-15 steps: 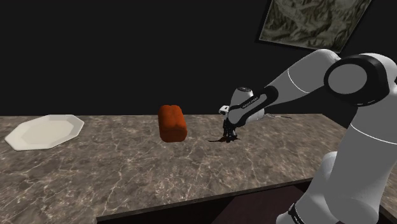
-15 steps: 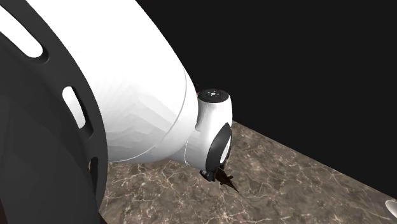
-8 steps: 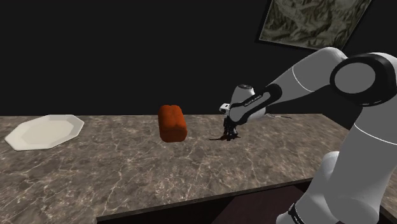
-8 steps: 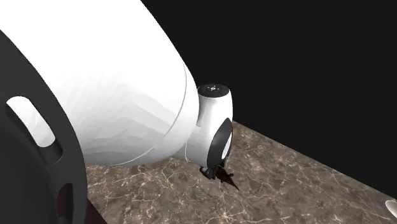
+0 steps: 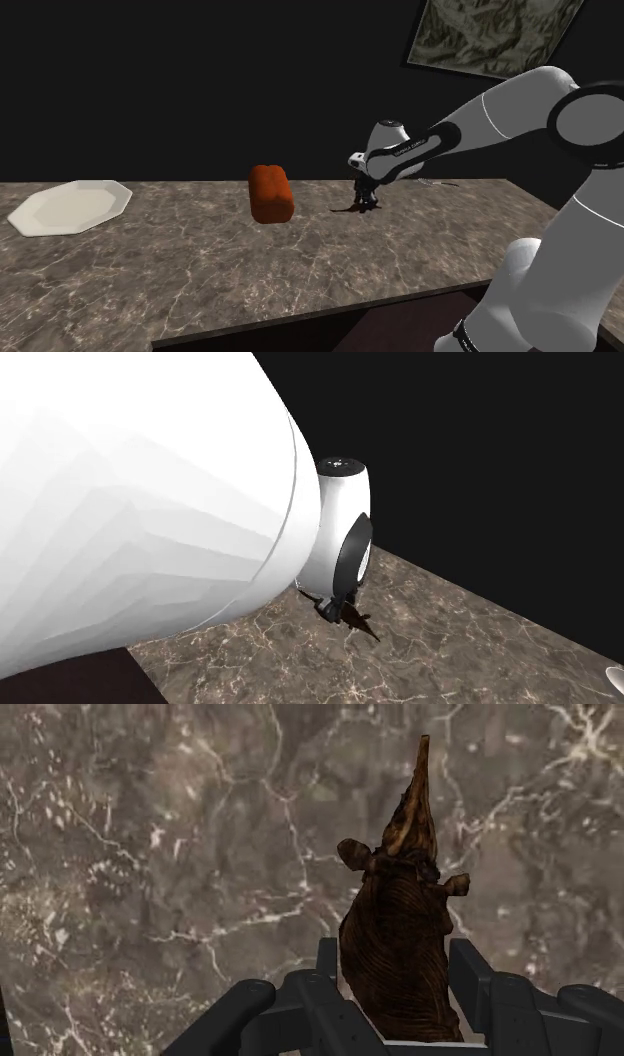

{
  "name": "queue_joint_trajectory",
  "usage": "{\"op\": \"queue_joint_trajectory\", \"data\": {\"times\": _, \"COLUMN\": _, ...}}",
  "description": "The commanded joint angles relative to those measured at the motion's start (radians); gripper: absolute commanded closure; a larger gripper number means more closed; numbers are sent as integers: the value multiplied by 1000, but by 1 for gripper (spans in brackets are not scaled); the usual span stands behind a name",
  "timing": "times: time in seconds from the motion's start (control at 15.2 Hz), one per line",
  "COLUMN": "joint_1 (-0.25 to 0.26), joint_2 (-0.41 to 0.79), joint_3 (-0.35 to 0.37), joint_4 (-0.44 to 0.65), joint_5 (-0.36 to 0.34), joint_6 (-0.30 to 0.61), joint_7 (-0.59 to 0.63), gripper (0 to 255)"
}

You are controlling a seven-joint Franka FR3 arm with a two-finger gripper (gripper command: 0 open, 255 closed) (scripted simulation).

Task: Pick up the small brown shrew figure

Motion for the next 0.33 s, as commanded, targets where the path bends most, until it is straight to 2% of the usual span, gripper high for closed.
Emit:
{"op": "queue_joint_trajectory", "data": {"times": 0.0, "joint_1": 1, "joint_2": -23, "joint_3": 1, "joint_4": 11, "joint_5": -14, "joint_6": -32, "joint_7": 10, "gripper": 255}}
{"op": "queue_joint_trajectory", "data": {"times": 0.26, "joint_1": 1, "joint_2": -47, "joint_3": 2, "joint_4": 20, "joint_5": -27, "joint_6": -64, "joint_7": 18, "gripper": 255}}
